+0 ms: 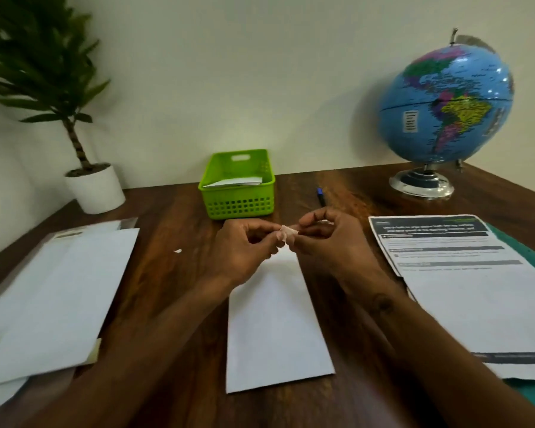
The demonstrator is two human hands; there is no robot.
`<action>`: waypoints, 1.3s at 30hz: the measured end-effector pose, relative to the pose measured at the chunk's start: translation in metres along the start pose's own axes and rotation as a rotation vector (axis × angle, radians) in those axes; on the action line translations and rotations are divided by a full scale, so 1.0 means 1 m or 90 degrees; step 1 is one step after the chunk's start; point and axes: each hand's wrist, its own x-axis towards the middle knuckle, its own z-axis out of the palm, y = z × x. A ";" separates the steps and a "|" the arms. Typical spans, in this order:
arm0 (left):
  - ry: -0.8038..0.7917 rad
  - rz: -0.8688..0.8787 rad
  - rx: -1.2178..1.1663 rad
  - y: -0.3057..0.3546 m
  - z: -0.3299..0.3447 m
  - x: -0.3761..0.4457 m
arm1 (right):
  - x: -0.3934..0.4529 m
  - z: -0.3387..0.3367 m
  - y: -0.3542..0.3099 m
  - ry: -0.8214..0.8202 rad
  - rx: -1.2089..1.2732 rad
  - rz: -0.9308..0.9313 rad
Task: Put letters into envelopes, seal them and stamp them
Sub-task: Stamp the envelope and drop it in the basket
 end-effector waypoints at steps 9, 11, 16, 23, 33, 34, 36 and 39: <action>0.010 -0.105 -0.112 -0.015 -0.015 -0.026 | -0.012 0.013 0.002 -0.041 0.058 0.055; 0.009 -0.091 -0.094 -0.020 -0.014 -0.026 | -0.013 0.014 0.003 -0.043 0.063 0.062; 0.042 -0.051 -0.053 -0.031 -0.015 -0.030 | -0.013 0.017 0.005 -0.049 0.039 0.075; 0.056 -0.046 -0.003 -0.032 -0.010 -0.034 | -0.010 0.013 0.001 -0.025 -0.056 0.072; -0.033 0.049 0.463 -0.025 -0.007 -0.043 | -0.003 0.002 0.005 0.061 -0.147 0.054; -0.033 0.077 0.480 -0.024 -0.008 -0.041 | -0.002 0.001 0.007 0.066 -0.157 0.057; -0.003 0.127 0.468 -0.024 -0.010 -0.032 | 0.001 0.000 0.009 0.073 -0.169 0.073; 0.026 0.131 0.431 -0.022 -0.007 -0.017 | 0.010 0.003 0.007 0.084 -0.196 0.090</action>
